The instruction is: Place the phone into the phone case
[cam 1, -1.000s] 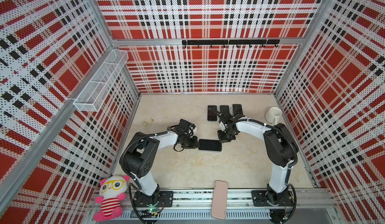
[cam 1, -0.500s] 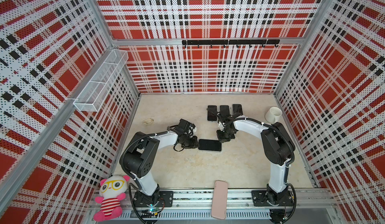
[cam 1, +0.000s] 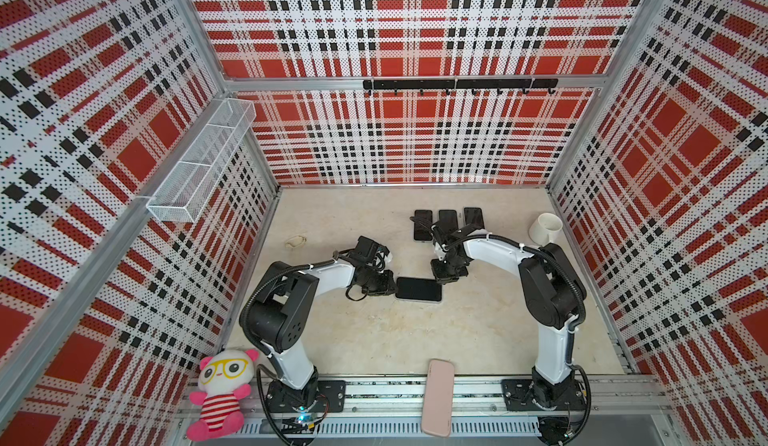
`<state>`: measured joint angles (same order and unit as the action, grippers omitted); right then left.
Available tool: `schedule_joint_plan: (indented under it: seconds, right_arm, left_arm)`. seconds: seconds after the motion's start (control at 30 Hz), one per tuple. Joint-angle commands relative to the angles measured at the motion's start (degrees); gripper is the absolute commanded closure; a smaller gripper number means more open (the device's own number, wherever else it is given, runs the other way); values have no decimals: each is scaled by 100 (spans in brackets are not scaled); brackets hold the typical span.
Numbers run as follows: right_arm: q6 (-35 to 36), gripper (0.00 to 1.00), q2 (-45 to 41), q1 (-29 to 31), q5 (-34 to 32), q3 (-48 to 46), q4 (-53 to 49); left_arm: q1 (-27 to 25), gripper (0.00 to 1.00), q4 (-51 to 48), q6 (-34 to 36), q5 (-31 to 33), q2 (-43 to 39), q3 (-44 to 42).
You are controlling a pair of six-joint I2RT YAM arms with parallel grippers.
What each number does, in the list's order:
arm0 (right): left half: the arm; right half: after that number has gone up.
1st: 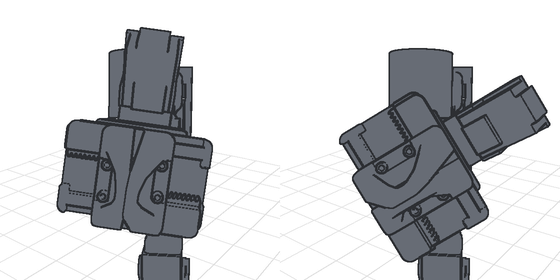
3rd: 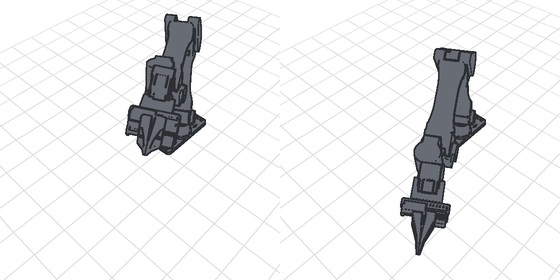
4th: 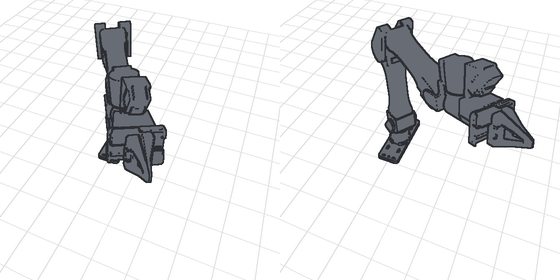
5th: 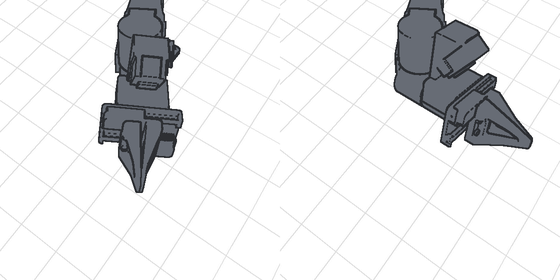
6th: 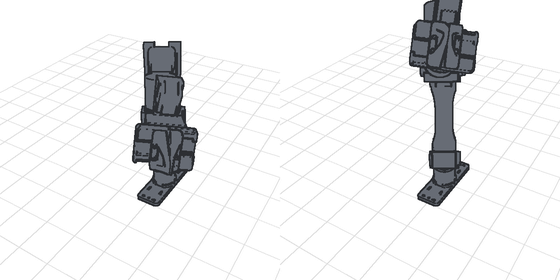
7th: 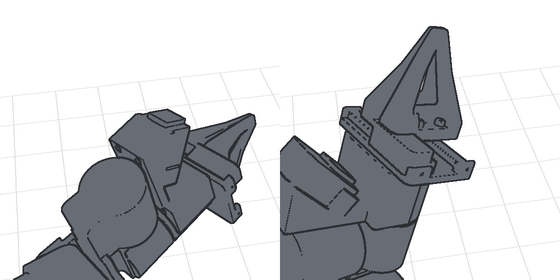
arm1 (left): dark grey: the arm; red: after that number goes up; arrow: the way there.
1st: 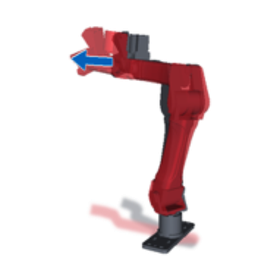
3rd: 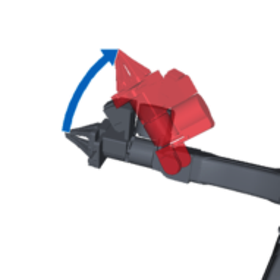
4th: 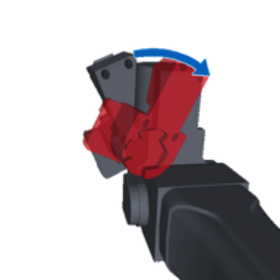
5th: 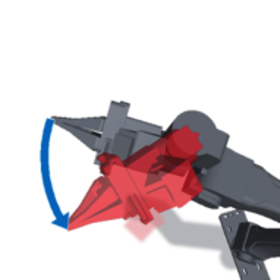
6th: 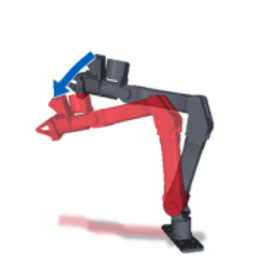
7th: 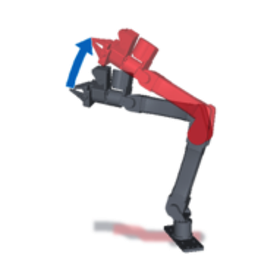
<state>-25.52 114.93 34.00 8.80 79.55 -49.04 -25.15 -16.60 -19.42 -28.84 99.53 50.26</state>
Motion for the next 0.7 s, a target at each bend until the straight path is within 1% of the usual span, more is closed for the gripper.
schedule_joint_plan:
  seconds: [0.0, 0.13, 0.53, 0.67]
  right_arm:
    - [-3, 92, 1628, 423, 495, -680, 724]
    - [-32, 92, 1842, 484, 436, -660, 746]
    - [-226, 92, 2425, 712, 452, -801, 1045]
    - [-275, 92, 2387, 751, 434, -818, 1100]
  left_arm:
    - [10, 85, -115, 87, 384, 207, 95]
    - [15, 85, -158, 96, 511, 203, 115]
    - [10, 85, -159, 81, 476, 322, 177]
    - [36, 85, -179, 96, 528, 332, 204]
